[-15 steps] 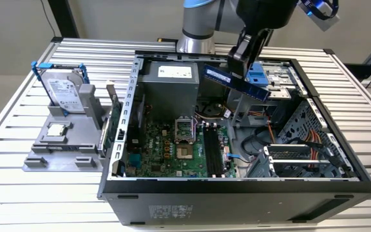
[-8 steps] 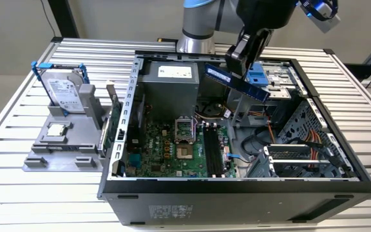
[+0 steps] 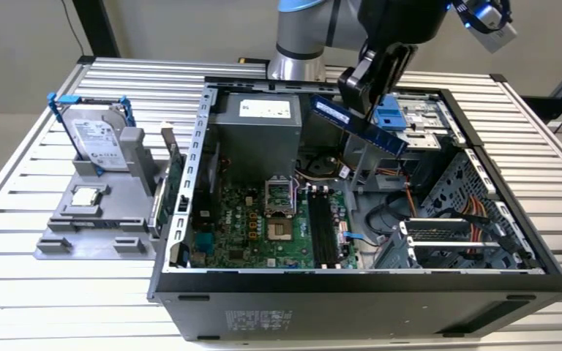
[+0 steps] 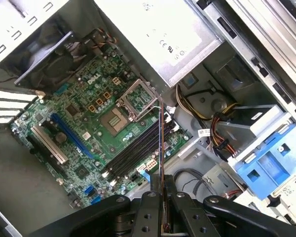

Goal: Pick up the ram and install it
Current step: 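Insert the ram into the slot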

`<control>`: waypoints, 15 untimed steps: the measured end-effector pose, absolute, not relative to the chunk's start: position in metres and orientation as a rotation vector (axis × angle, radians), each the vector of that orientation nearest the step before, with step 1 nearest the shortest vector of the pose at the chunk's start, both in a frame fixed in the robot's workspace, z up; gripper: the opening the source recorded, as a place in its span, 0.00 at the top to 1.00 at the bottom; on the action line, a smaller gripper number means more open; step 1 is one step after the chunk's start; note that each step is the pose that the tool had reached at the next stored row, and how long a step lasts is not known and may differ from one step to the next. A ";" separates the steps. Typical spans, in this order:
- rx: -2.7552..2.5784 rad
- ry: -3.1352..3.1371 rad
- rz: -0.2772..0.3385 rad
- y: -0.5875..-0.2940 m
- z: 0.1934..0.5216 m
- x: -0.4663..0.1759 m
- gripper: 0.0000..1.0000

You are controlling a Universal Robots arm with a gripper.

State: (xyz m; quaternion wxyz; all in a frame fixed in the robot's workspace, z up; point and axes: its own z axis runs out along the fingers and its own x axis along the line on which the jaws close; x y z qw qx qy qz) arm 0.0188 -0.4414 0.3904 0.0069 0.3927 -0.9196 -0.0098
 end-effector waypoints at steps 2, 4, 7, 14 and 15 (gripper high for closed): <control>1.203 -2.887 -0.031 -0.441 0.390 0.019 1.00; 1.177 -2.898 -0.031 -0.441 0.390 0.019 1.00; 1.137 -2.914 -0.031 -0.441 0.390 0.019 1.00; 1.046 -2.949 -0.032 -0.441 0.390 0.019 1.00; 1.033 -2.953 -0.032 -0.441 0.390 0.019 1.00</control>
